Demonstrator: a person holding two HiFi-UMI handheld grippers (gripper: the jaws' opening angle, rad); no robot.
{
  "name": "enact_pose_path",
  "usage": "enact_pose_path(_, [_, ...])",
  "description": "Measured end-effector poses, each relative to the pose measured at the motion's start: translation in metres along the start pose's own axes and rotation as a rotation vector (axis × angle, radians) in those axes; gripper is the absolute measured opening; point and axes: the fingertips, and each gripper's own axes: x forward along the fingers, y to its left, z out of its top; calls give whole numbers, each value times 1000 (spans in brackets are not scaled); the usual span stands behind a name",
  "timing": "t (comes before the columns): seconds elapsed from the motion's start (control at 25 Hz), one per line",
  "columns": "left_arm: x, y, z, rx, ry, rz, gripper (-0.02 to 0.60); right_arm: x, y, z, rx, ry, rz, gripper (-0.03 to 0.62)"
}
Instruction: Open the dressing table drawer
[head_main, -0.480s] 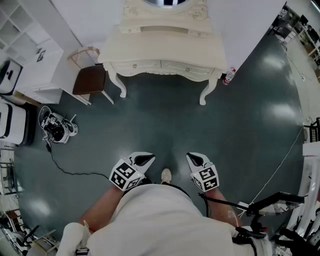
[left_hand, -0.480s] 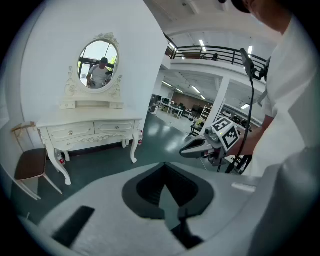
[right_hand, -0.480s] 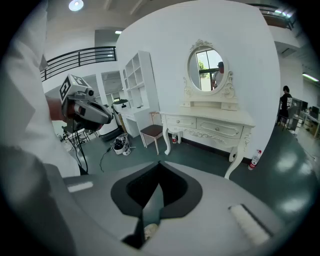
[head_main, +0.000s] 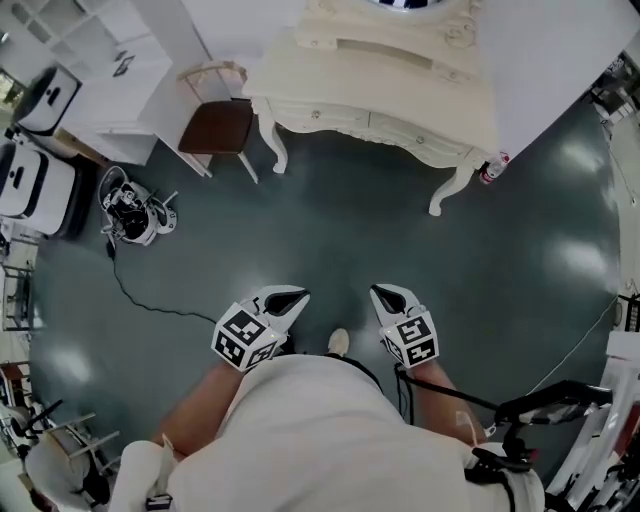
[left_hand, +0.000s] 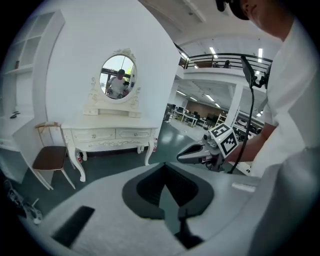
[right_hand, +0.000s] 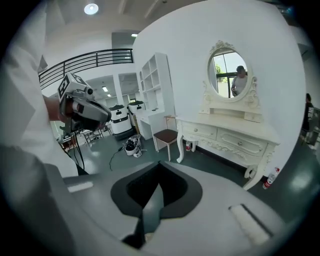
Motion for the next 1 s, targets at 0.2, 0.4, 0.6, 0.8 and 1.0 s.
enact_pose_path(0.2, [-20, 61, -1, -49, -43, 49, 2, 60, 6, 31, -40, 6, 40, 0])
enact_pose_path(0.4, [-40, 136, 5, -52, -86, 24, 2, 127, 12, 66, -35, 14, 21, 2])
enact_pose_path(0.6, [-88, 230, 22, -31, -120, -6, 2, 201, 32, 125, -7, 20, -50, 52])
enact_pose_path(0.8, [-120, 321, 36, 18, -105, -21, 2, 277, 22, 184, 58, -19, -116, 25])
enact_pose_path(1.0, [-154, 390, 33, 41, -86, -31, 2, 335, 36, 224, 83, -14, -184, 12])
